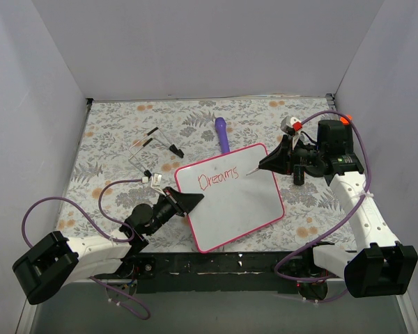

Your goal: Write a sentence on the whiteboard

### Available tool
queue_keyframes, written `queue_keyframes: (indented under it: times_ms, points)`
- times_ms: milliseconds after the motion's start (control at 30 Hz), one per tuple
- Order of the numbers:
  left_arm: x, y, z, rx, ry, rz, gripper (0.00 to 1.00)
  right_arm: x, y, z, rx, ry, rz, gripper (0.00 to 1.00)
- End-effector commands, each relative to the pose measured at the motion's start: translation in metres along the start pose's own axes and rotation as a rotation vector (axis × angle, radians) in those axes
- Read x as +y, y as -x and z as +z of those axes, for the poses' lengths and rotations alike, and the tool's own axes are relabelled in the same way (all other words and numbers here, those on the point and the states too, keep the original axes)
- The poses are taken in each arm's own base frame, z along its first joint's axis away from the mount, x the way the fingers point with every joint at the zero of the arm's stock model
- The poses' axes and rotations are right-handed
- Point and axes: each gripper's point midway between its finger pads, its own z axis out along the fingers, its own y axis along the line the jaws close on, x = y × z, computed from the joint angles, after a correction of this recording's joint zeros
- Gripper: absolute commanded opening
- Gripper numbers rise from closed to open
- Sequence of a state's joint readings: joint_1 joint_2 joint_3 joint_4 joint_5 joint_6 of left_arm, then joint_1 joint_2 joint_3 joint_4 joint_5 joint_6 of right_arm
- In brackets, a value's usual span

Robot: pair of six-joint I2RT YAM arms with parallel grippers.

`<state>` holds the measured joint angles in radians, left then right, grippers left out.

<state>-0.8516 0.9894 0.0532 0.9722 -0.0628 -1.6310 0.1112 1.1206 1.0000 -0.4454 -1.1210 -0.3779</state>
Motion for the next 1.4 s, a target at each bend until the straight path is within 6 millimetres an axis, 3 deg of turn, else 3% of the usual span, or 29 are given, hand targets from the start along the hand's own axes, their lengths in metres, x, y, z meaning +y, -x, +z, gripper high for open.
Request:
queue_keyframes:
  times_ms: [0, 267, 467, 667, 833, 1167, 1367]
  points:
    - [-0.056, 0.037, 0.0, -0.127, -0.198, -0.055, 0.0, -0.001, 0.007, -0.003, -0.018, -0.015, -0.051, 0.01]
    - [-0.055, 0.036, 0.001, -0.116, -0.19, -0.054, 0.0, -0.017, 0.01, -0.007, 0.004, -0.114, -0.076, 0.01]
    - [-0.056, 0.037, 0.003, -0.116, -0.179, -0.059, 0.0, -0.053, 0.01, -0.022, 0.026, -0.28, -0.064, 0.01]
    - [-0.048, 0.039, 0.006, -0.131, -0.136, -0.076, 0.0, -0.067, 0.019, -0.026, -0.007, -0.283, -0.088, 0.01]
    - [-0.046, 0.04, 0.007, -0.136, -0.125, -0.088, 0.0, -0.07, 0.018, -0.017, -0.02, -0.263, -0.087, 0.01]
    - [-0.045, 0.036, 0.012, -0.117, -0.122, -0.091, 0.0, -0.062, -0.003, 0.029, 0.053, -0.203, -0.093, 0.01]
    - [-0.046, 0.035, 0.013, -0.11, -0.127, -0.069, 0.0, -0.075, -0.012, 0.032, 0.083, -0.25, -0.08, 0.01]
